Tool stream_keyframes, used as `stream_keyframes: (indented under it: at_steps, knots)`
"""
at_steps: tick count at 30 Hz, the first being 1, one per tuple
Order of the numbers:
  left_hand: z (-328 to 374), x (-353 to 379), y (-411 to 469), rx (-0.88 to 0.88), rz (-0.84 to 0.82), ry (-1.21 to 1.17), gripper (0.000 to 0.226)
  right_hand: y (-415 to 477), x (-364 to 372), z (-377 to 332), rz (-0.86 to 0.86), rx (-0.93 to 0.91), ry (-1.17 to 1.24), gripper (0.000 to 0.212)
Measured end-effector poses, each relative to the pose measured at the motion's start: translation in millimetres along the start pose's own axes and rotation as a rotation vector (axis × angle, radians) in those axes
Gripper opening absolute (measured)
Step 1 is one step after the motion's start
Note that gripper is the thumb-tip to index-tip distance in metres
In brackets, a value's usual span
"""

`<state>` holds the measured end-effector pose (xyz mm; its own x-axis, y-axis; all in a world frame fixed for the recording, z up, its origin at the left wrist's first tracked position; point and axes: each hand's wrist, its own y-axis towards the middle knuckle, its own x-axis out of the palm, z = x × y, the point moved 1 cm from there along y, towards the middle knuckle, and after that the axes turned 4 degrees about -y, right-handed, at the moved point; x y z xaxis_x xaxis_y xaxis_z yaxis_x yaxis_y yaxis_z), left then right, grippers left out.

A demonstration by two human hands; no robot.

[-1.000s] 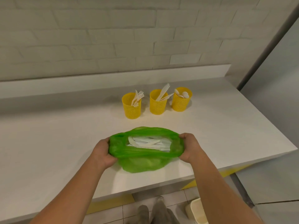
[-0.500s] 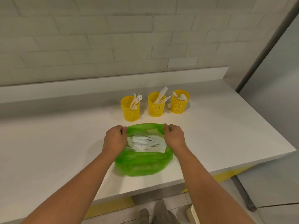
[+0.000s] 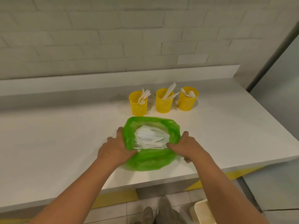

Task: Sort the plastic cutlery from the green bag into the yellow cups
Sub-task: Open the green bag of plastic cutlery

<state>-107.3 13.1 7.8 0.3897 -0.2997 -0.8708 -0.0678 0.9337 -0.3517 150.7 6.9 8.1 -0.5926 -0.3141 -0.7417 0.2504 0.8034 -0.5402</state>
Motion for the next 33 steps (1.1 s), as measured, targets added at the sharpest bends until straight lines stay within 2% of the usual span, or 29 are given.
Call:
stream_keyframes:
  at_steps: [3, 4, 7, 9, 11, 13, 16, 17, 19, 21, 23, 24, 26, 28, 29, 30, 31, 33]
  knots:
    - [-8, 8, -5, -0.035, -0.126, -0.458, 0.079, 5, 6, 4, -0.065, 0.016, 0.329, 0.020]
    - [-10, 11, -7, -0.037, -0.127, -0.619, 0.074, 6, 8, 6, -0.069, 0.012, 0.470, 0.014]
    - [-16, 20, -5, -0.137, -0.069, -1.170, 0.060, 5, 14, 12, -0.196, 0.039, 1.061, 0.022]
    - [-18, 25, -1, -0.259, -0.116, -1.592, 0.056, 2, 21, 16, -0.328, 0.102, 1.427, 0.033]
    - [-16, 29, 0, -0.310, -0.198, -1.893, 0.059, 2, 29, 19, -0.377, 0.171, 1.692, 0.044]
    - [-12, 35, 2, -0.325, -0.241, -2.082, 0.065, 5, 39, 19, -0.364, 0.198, 1.848, 0.054]
    - [-11, 40, 6, -0.330, -0.197, -2.294, 0.078, 7, 50, 14, -0.306, 0.248, 1.921, 0.061]
    - [-10, 40, 5, -0.328, -0.209, -2.344, 0.067, 5, 52, 12, -0.307, 0.260, 1.921, 0.058]
    - [-8, 35, 1, -0.396, -0.210, -2.290, 0.021, 0, 54, 8, -0.339, 0.247, 1.875, 0.050]
    - [-9, 32, 3, -0.371, -0.201, -2.056, 0.028, -6, 51, 7, -0.348, 0.185, 1.713, 0.044]
    - [-14, 32, 10, -0.275, -0.144, -1.750, 0.025, -11, 41, 3, -0.247, 0.137, 1.341, 0.036]
    - [-17, 31, 13, -0.236, -0.091, -1.583, 0.027, -12, 37, 2, -0.137, 0.114, 1.056, 0.036]
    - [-23, 28, 15, -0.214, 0.019, -1.298, 0.035, -11, 32, 2, 0.190, 0.032, 0.514, 0.044]
    - [-26, 25, 14, -0.162, 0.079, -1.156, 0.053, -19, 25, -9, 0.548, -0.240, 0.256, 0.047]
    - [-25, 23, 12, -0.126, 0.092, -1.103, 0.062, -25, 23, -21, 0.656, -0.417, 0.206, 0.043]
    - [-25, 23, 12, -0.100, 0.098, -1.045, 0.069, -27, 25, -32, 0.664, -0.561, 0.170, 0.038]
    - [-24, 22, 10, -0.071, 0.113, -0.985, 0.073, -25, 29, -43, 0.589, -0.665, 0.115, 0.034]
    - [-25, 22, 11, -0.038, 0.180, -0.893, 0.071, -13, 39, -62, 0.325, -0.706, -0.045, 0.032]
